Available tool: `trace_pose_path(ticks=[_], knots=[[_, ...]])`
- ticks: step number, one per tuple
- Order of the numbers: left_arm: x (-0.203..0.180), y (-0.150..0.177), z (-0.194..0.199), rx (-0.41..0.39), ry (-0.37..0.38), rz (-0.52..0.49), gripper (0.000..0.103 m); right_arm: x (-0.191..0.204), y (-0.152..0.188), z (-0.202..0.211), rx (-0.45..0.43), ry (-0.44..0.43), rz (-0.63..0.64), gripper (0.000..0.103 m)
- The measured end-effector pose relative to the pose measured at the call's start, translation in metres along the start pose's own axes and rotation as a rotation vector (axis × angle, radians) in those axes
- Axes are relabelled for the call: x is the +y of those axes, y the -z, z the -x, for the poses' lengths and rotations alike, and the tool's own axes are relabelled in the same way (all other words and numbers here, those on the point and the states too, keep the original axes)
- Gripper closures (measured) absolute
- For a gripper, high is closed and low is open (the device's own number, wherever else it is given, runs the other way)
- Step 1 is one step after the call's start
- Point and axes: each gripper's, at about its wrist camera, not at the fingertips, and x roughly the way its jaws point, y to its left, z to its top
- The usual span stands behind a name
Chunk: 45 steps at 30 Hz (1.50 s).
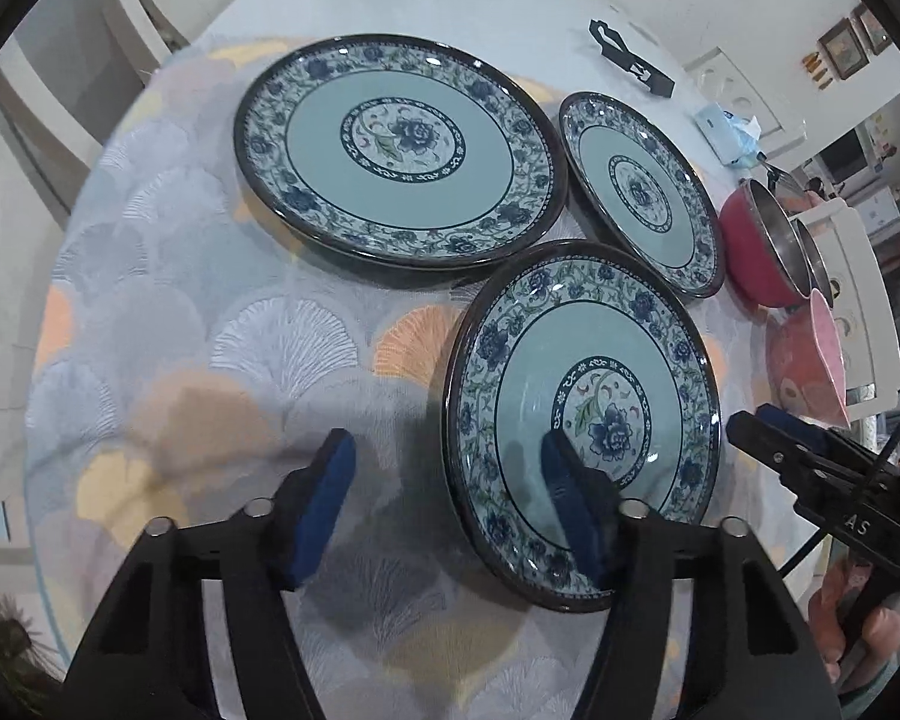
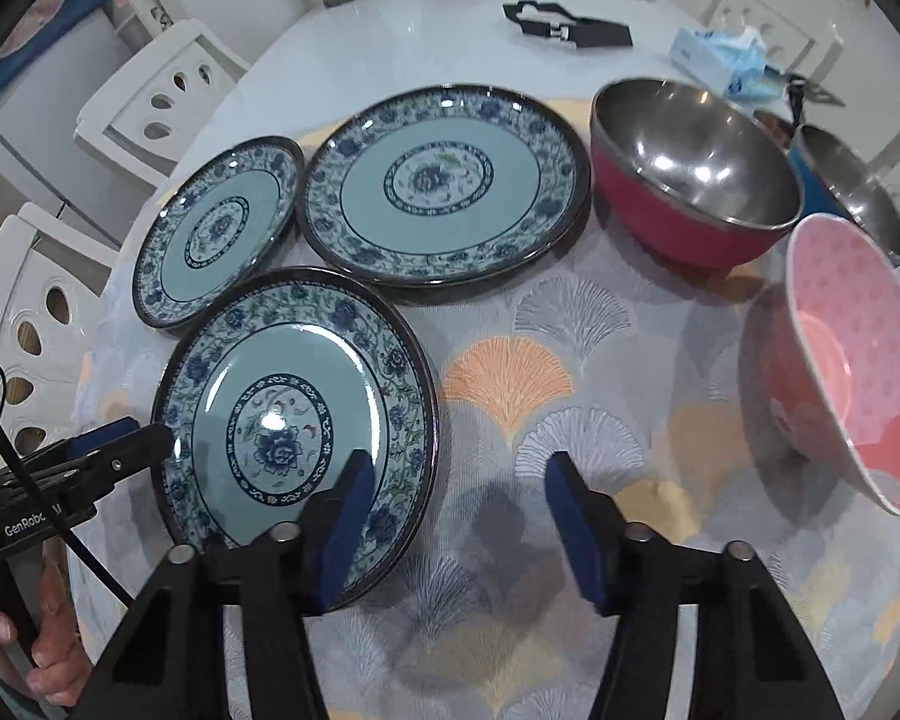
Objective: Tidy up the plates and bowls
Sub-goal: 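Close the left tool on the plate rim while the right tool grips it too, then lift the floral plate with both tools and carry it toward the other plates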
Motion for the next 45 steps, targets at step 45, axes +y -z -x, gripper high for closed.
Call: trace_pose_path(ticks=[45], knots=[[-0.001,0.024,0.089,-0.171,0.113,0.034,0.086,0.052,0.008,0.058,-0.085,-0.08,0.087,0.084]])
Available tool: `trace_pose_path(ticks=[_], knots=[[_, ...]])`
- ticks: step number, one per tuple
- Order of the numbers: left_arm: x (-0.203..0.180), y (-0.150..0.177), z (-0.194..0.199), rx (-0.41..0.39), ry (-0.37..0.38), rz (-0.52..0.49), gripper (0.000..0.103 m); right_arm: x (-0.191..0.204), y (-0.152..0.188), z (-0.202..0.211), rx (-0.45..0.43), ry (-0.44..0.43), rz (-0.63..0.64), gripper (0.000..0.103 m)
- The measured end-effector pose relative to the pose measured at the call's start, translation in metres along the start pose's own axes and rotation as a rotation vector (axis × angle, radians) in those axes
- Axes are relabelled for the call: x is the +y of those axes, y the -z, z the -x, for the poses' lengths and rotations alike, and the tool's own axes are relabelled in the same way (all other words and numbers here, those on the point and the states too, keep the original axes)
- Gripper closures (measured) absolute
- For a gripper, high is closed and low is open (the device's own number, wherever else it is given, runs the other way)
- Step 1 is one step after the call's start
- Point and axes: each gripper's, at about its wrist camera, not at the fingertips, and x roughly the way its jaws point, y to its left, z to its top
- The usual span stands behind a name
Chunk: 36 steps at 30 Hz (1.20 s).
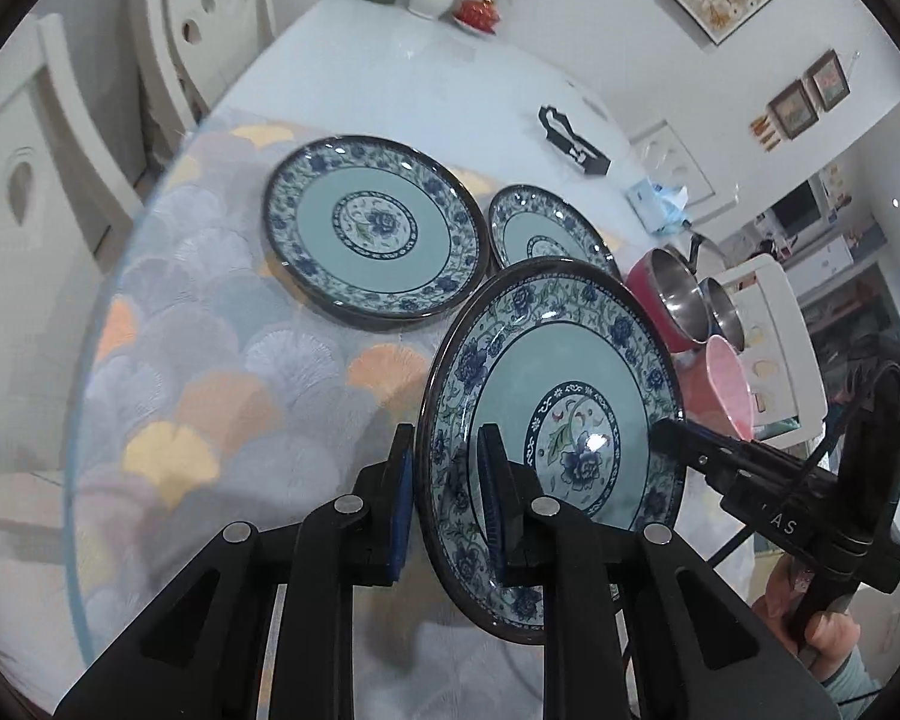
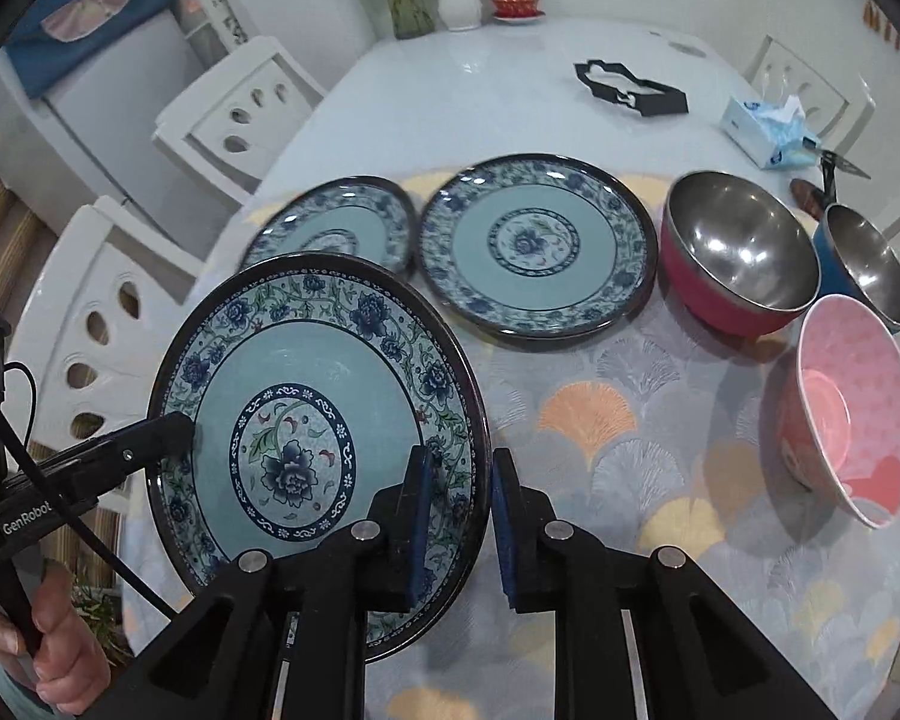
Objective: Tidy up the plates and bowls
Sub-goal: 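Lift the floral plate with both tools and carry it toward the other plates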
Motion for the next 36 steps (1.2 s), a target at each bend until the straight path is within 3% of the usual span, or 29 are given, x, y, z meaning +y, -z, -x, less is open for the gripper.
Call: trace_pose_path(ticks=[12,22,36], knots=[[0.019,0.043,0.031,-0.025,-0.061,0.047,0.086,0.031,0.045,0.003,0.036,-0.061,0.037,0.083],[0.037,0.07,0.005,0.028,-0.087,0.071,0.086,0.025,0.065,-0.03,0.131,-0.049,0.009,0.083],[0.037,0.076,-0.023,0.074,-0.116,0.037,0.086,0.012,0.071,-0.047,0.171,-0.03,-0.032,0.083]])
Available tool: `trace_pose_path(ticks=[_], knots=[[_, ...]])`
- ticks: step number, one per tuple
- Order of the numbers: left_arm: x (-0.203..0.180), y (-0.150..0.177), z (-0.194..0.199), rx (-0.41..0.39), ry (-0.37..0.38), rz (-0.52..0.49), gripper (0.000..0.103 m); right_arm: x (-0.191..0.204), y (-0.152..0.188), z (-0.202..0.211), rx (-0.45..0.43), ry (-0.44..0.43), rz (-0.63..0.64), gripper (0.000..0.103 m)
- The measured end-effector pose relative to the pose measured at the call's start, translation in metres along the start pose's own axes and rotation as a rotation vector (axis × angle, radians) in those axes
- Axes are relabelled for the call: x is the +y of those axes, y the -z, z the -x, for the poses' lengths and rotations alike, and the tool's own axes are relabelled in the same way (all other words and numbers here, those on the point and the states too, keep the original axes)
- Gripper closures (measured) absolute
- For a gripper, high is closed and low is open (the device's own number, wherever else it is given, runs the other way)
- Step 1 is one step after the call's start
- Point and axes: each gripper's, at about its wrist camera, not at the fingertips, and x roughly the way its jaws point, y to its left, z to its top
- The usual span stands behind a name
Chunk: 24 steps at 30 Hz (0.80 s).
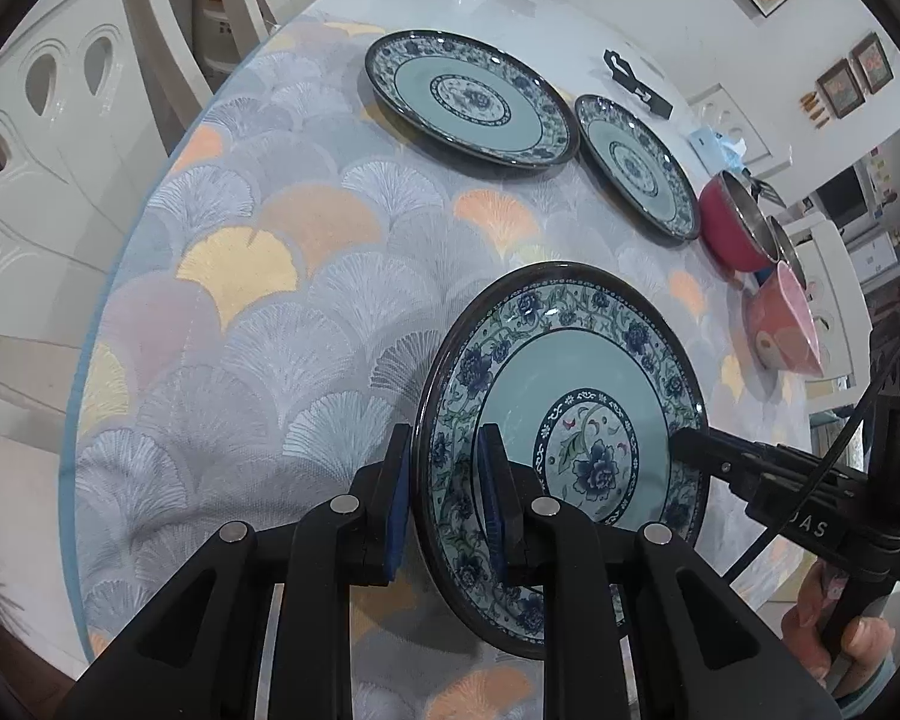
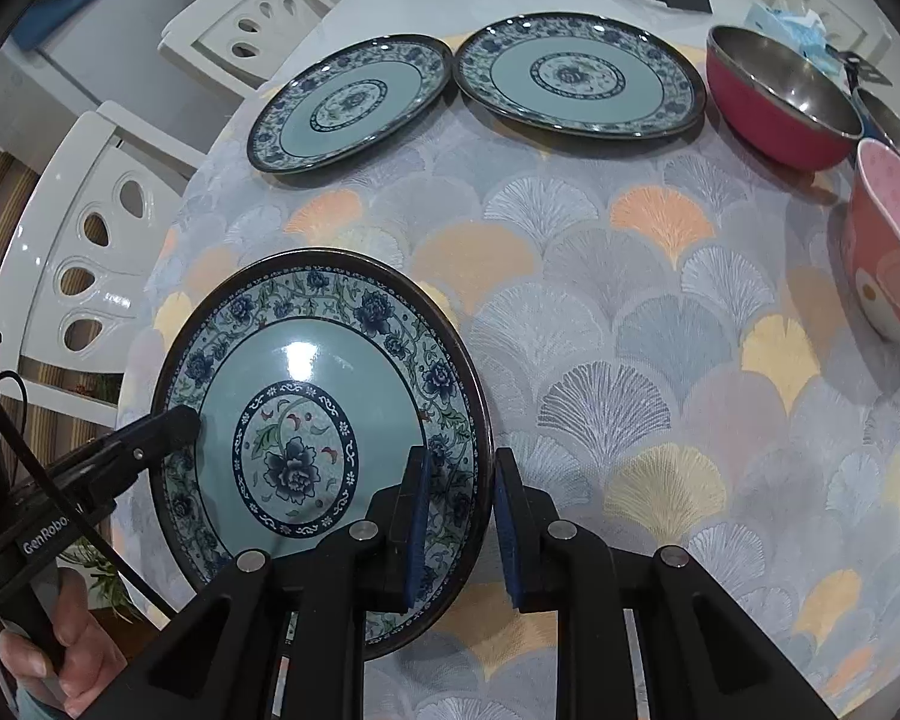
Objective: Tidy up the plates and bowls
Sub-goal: 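Lift the floral plate with both tools and carry it toward the other plates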
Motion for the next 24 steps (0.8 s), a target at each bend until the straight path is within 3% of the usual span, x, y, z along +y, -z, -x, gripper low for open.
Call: trace_pose_path(ticks=[9,24], knots=[[0.004,0.0,-0.007,0.012,-0.031,-0.002,0.086,-0.001,0.001,-0.008,0.02,-0.001,0.0,0.083],[0.005,-0.036,0.035,-0.125,-0.068,-0.035,0.086,0.001,-0.023,0.033,-0.092,-0.001,0.03,0.083]])
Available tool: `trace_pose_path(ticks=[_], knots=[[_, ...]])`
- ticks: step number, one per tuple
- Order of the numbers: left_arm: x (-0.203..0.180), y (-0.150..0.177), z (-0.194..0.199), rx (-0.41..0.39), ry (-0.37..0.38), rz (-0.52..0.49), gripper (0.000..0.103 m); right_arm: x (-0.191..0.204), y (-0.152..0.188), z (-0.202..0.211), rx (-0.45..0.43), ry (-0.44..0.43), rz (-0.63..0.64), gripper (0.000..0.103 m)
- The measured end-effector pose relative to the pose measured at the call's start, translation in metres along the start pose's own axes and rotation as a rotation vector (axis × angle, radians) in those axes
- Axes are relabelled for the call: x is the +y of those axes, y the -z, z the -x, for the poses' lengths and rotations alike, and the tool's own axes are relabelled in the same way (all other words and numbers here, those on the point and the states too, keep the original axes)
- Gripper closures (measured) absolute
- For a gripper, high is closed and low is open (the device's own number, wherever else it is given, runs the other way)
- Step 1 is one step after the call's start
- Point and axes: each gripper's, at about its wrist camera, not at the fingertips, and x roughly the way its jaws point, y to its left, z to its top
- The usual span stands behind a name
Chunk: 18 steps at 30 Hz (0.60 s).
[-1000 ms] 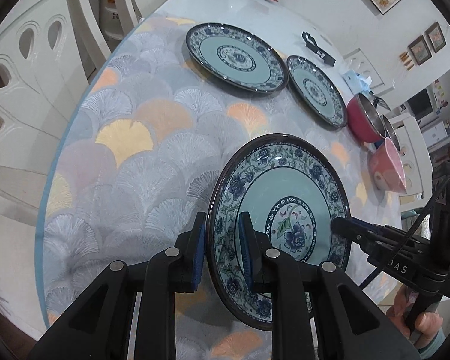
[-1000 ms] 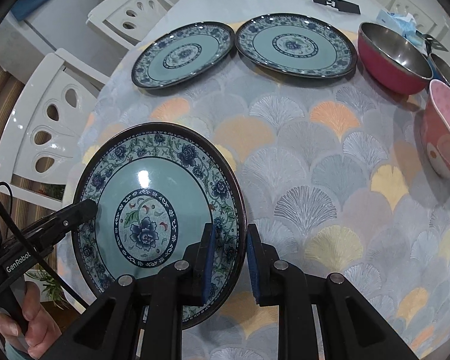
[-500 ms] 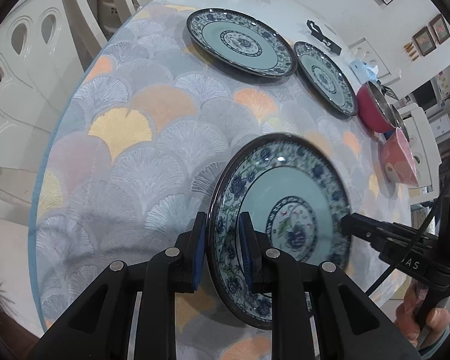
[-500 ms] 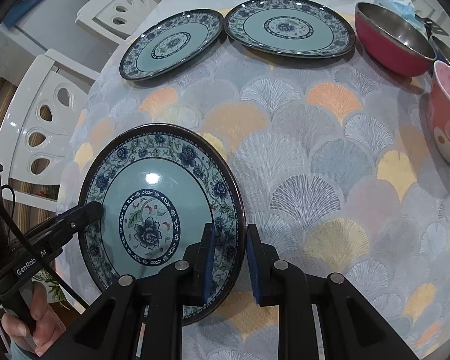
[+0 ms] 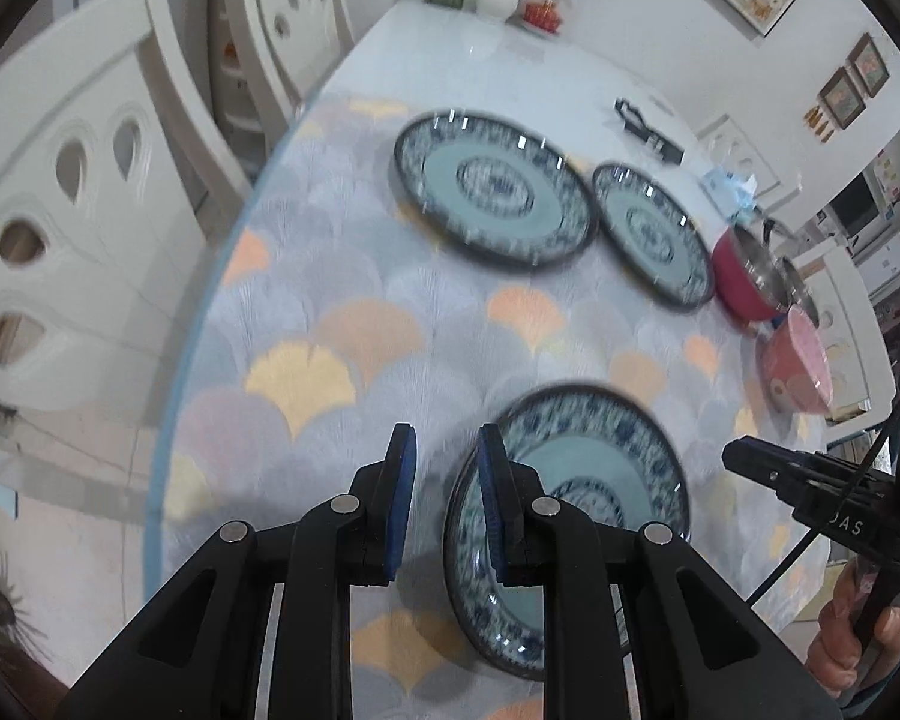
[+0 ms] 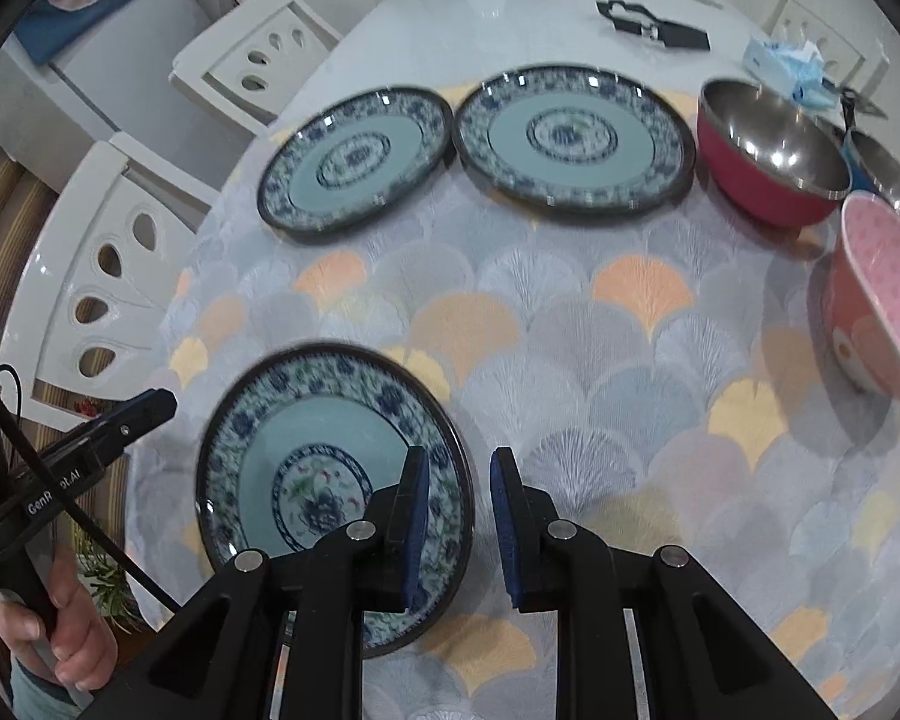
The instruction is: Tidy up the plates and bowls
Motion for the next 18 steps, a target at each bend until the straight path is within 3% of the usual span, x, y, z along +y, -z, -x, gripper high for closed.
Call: trace_pose_path(ticks=[8,9,10,12,18], knots=[[-0.013,-0.056,0.034,-0.134,0.012,-0.067,0.082,0.014,-0.045,0.028,-0.102,-0.037,0.023,0.082],[-0.016,-0.062,0.035,-0.143,0.013,-0.071,0.073,0.015,-0.052,0.029,-0.113,-0.048,0.01,0.076],[-0.017,-0.071,0.035,-0.155,0.015,-0.074,0.065,0.013,-0.059,0.029,-0.12,-0.062,-0.009,0.063],[-0.016,-0.086,0.03,-0.157,0.029,-0.068,0.057,0.01,-0.071,0.027,-0.13,-0.107,-0.057,0.045],[-0.005,-0.131,-0.011,-0.095,0.075,-0.029,0.055,0.009,-0.095,-0.001,-0.098,-0.156,-0.106,0.045]])
